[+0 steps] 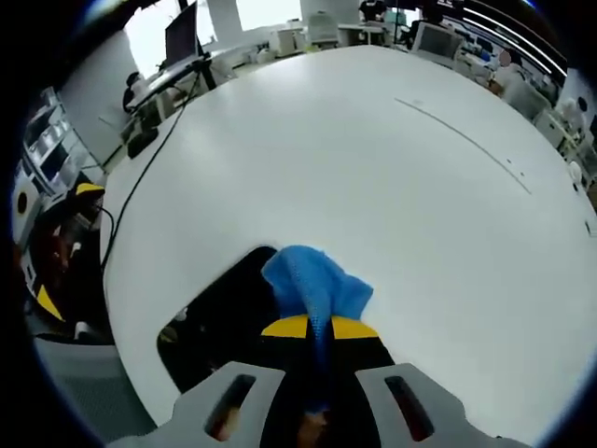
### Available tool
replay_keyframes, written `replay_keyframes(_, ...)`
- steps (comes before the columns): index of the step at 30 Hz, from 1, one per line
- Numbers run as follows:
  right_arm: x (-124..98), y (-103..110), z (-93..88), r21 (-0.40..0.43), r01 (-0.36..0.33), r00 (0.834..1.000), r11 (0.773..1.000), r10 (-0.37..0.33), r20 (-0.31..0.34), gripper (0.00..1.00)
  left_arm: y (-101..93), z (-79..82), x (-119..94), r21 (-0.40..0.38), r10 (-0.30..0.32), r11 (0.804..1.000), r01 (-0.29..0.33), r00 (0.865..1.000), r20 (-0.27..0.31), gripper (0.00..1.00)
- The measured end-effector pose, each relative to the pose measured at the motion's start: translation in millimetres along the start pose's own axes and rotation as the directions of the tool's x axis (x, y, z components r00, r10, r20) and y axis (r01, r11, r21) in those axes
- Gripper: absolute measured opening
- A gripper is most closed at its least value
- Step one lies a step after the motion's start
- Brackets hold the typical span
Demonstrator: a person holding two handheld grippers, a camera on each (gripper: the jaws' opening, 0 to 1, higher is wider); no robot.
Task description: Wipe the mirror surface with the cleaning cloth until all visible marks leave the cleaned area.
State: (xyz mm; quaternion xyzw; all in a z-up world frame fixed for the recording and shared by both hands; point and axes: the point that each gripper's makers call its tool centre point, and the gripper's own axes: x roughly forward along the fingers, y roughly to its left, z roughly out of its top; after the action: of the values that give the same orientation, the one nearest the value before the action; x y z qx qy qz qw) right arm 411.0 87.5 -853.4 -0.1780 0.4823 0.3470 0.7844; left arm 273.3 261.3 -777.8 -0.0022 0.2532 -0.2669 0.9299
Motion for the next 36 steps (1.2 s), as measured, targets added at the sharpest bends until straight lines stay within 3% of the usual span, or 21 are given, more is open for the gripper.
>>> replay_keyframes(8, -1.2, 1.2, -1.6, -0.004, 0.025, 1.0, 1.0, -0.024, 0.017, 0.01, -1.4, 4.0, 2.3, 0.001, -0.006, 1.0, 0.006, 1.0, 0.006, 1.0)
replay_keyframes(36, -11.4, 28.5, -23.6, 0.013, 0.01, 0.999, 1.0, -0.011, 0.031, 0.01, -11.4, 2.4, 6.1, 0.001, -0.028, 1.0, 0.028, 1.0, 0.005, 1.0)
